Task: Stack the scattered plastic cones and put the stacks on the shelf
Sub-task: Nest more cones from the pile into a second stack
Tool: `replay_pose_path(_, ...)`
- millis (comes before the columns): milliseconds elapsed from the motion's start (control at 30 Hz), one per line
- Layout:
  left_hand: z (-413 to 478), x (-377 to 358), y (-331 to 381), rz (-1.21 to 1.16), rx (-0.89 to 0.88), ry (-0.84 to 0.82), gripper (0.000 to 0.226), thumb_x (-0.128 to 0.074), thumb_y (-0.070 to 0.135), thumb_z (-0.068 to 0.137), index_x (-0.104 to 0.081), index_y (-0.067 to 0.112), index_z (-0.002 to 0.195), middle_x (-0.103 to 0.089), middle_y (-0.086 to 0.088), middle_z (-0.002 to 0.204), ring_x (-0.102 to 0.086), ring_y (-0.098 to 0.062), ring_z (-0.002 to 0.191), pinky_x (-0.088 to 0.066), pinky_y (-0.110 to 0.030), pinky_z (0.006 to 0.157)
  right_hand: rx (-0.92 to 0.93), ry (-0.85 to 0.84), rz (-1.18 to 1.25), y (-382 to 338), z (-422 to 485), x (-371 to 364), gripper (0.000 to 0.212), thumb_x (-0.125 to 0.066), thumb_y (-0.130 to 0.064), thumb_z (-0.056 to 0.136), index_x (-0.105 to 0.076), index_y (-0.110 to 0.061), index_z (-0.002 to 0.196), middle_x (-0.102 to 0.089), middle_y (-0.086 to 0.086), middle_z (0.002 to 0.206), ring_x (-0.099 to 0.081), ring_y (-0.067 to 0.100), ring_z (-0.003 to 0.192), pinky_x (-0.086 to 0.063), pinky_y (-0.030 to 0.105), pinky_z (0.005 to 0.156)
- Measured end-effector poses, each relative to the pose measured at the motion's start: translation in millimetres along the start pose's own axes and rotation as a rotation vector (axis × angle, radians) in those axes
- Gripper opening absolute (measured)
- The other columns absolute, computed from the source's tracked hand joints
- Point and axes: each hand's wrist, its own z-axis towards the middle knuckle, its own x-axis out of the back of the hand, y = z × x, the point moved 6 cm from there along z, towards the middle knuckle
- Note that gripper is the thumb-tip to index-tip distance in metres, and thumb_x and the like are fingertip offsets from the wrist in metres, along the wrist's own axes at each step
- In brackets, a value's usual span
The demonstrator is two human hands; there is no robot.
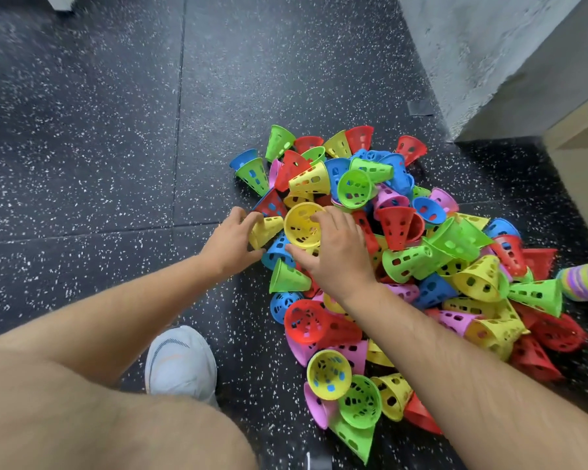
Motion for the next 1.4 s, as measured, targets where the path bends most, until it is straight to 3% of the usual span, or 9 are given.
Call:
replay_pose_path(200,-21,22,5,-0.162,-0.048,0.231,0.081,-0.091,0.031,0.075,-0.047,0.001,0.136,-0.048,-0.010,0.120,-0.045,-0.023,0.110,-0.043,-0.034,0.097,-0.129,-0.015,0.404,-5,0,9,0.090,-0.079,-0.050,0.077,-0.034,-0.016,0.148,-0.049,0.003,0.143,-0.043,0.016,0.129,-0.033,0.025,0.107)
replay_pose_path(367,-33,39,16,-0.189,-0.094,0.197,0.091,-0.087,0.030,0.077,-0.043,0.006,0.153,-0.044,-0.012,0.130,-0.040,-0.026,0.124,-0.035,-0.033,0.112,-0.144,0.085,0.541,-19,2,13,0.081,-0.077,-0.054,0.078,-0.044,-0.019,0.142,-0.049,-0.015,0.129,-0.041,-0.008,0.116,-0.027,0.003,0.098)
replay_pose_path(500,-42,50,28,-0.219,-0.111,0.157,0.103,-0.085,0.028,0.082,-0.025,0.004,0.163,-0.045,-0.016,0.131,-0.040,-0.032,0.124,-0.031,-0.037,0.115,-0.122,-0.021,0.594,-36,6,1,0.075,-0.079,-0.047,0.079,-0.048,-0.016,0.140,-0.051,-0.009,0.129,-0.046,0.002,0.121,-0.032,0.013,0.103)
replay_pose_path(667,-56,63,36,-0.438,-0.157,0.210,0.097,-0.092,0.013,0.076,-0.036,0.003,0.154,-0.049,-0.011,0.137,-0.051,-0.023,0.129,-0.042,-0.030,0.110,-0.129,-0.195,0.611,-44,8,-20,0.077,-0.079,-0.050,0.077,-0.046,-0.026,0.142,-0.048,-0.013,0.132,-0.043,-0.001,0.124,-0.031,0.011,0.104)
replay_pose_path(767,-63,62,28,-0.507,-0.155,0.223,0.095,-0.092,0.011,0.074,-0.040,0.007,0.152,-0.048,-0.005,0.132,-0.053,-0.014,0.119,-0.044,-0.015,0.098,-0.142,-0.385,0.604,-48,9,-38,0.086,-0.075,-0.061,0.075,-0.042,-0.028,0.147,-0.042,-0.015,0.132,-0.038,0.001,0.129,-0.031,0.023,0.109)
replay_pose_path(867,-71,58,13,-0.444,-0.143,0.242,0.079,-0.087,0.034,0.073,-0.055,0.007,0.141,-0.054,-0.004,0.130,-0.053,-0.008,0.115,-0.041,-0.011,0.095,-0.114,-0.424,0.541,-46,6,-46,0.080,-0.062,-0.070,0.080,-0.042,-0.030,0.146,-0.046,-0.014,0.132,-0.039,0.003,0.128,-0.032,0.024,0.108)
replay_pose_path(967,-78,41,-4,-0.379,-0.107,0.195,0.075,-0.093,0.023,0.075,-0.056,0.006,0.137,-0.055,-0.007,0.131,-0.053,-0.013,0.120,-0.041,-0.017,0.100,-0.013,-0.323,0.361,-35,4,-45,0.034,-0.057,-0.031,0.095,-0.059,-0.021,0.128,-0.055,-0.002,0.124,-0.047,0.017,0.122,-0.038,0.039,0.107)
replay_pose_path(1133,-89,14,-19,-0.319,-0.064,0.083,0.078,-0.089,0.023,0.078,-0.051,0.010,0.144,-0.052,-0.005,0.137,-0.052,-0.017,0.126,-0.045,-0.037,0.106,0.156,-0.611,-0.145,-25,-14,-72,0.044,-0.056,-0.022,0.089,-0.059,-0.031,0.131,-0.044,0.005,0.132,-0.042,0.028,0.121,-0.037,0.043,0.106)
replay_pose_path(1400,-97,-3,-22,-0.327,-0.055,0.049,0.078,-0.089,0.021,0.078,-0.050,0.011,0.145,-0.052,-0.001,0.134,-0.050,-0.010,0.122,-0.042,-0.028,0.105,0.177,-0.524,-0.170,-18,-19,-74,0.020,-0.063,-0.024,0.094,-0.065,-0.019,0.113,-0.043,0.007,0.119,-0.045,0.029,0.112,-0.044,0.041,0.091)
